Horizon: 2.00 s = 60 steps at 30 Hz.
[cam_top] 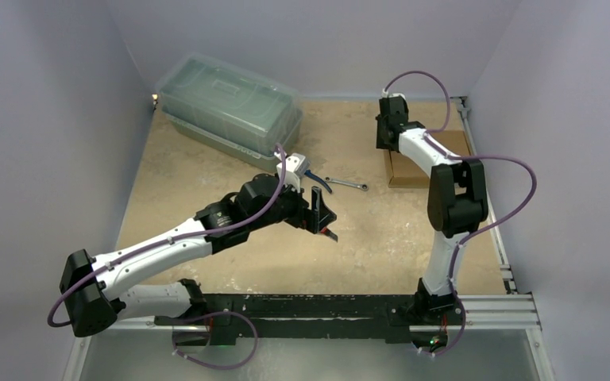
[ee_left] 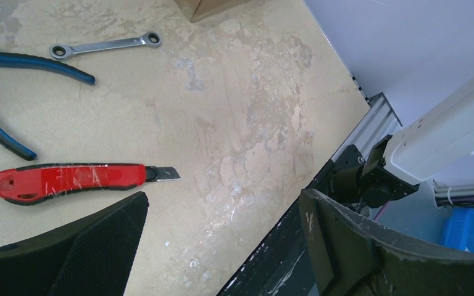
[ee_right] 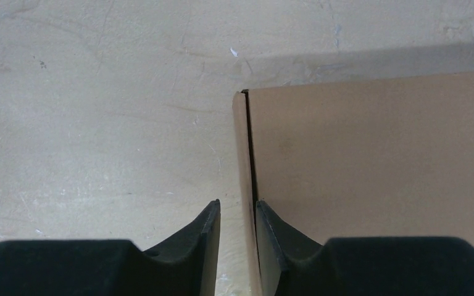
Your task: Unpack the express box
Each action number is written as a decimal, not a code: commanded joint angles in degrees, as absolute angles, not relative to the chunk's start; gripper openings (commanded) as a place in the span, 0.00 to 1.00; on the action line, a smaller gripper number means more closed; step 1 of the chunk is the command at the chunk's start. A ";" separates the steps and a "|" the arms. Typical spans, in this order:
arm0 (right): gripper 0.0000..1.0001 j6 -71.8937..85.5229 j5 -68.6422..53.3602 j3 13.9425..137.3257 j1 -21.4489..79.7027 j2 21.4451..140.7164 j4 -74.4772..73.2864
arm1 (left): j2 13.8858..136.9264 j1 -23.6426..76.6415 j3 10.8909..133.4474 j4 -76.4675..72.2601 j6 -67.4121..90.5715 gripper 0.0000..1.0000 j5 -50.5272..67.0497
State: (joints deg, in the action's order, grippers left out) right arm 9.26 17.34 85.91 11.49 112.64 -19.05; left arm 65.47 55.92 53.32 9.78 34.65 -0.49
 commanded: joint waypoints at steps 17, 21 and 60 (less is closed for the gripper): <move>0.00 4.85 19.66 87.43 12.45 113.52 -21.55 | 66.48 56.07 55.50 9.47 32.59 0.93 -1.47; 0.00 2.77 19.86 84.88 15.43 110.97 -22.90 | 66.85 56.07 55.70 9.53 32.43 0.93 -1.95; 0.82 31.97 18.69 43.39 36.63 55.09 -20.18 | 60.30 56.00 51.77 14.06 41.38 0.99 -25.29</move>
